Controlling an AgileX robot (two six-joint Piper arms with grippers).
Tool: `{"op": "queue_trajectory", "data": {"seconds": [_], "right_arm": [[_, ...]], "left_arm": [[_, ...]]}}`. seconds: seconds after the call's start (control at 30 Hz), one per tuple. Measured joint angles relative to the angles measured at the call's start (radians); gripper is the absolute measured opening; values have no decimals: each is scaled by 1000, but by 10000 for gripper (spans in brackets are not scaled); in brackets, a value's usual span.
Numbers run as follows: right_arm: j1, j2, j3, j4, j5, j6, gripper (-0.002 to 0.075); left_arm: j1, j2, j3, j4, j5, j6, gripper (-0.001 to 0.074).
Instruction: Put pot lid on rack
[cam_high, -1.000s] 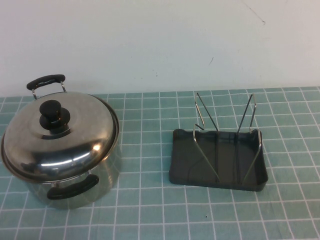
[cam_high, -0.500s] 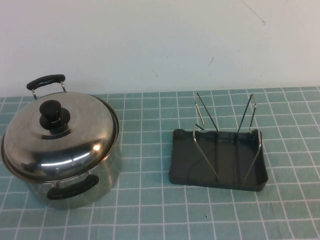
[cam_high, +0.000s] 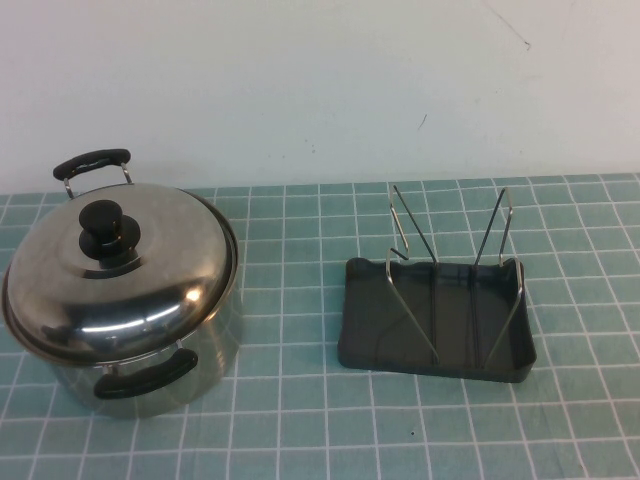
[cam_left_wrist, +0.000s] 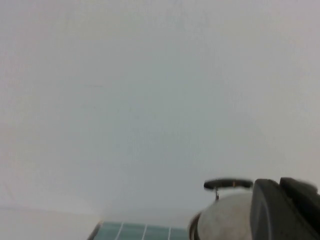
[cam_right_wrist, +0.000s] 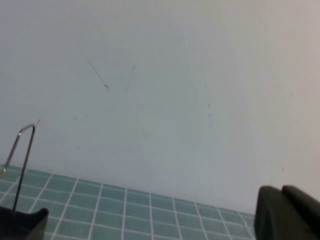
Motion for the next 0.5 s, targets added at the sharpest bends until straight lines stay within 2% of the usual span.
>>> {"op": "queue_trajectory", "data": {"seconds": [0.23, 0.37, 0.5], "right_arm": [[0, 0, 0, 2, 176, -4, -1], [0, 0, 0, 1, 108, -16, -1], [0, 0, 0, 1, -60, -96, -1]], "left_arm": [[0, 0, 0, 2, 280, 52, -3], [0, 0, 0, -76, 222, -66, -3], [0, 0, 0, -102, 109, -106, -3]]}}
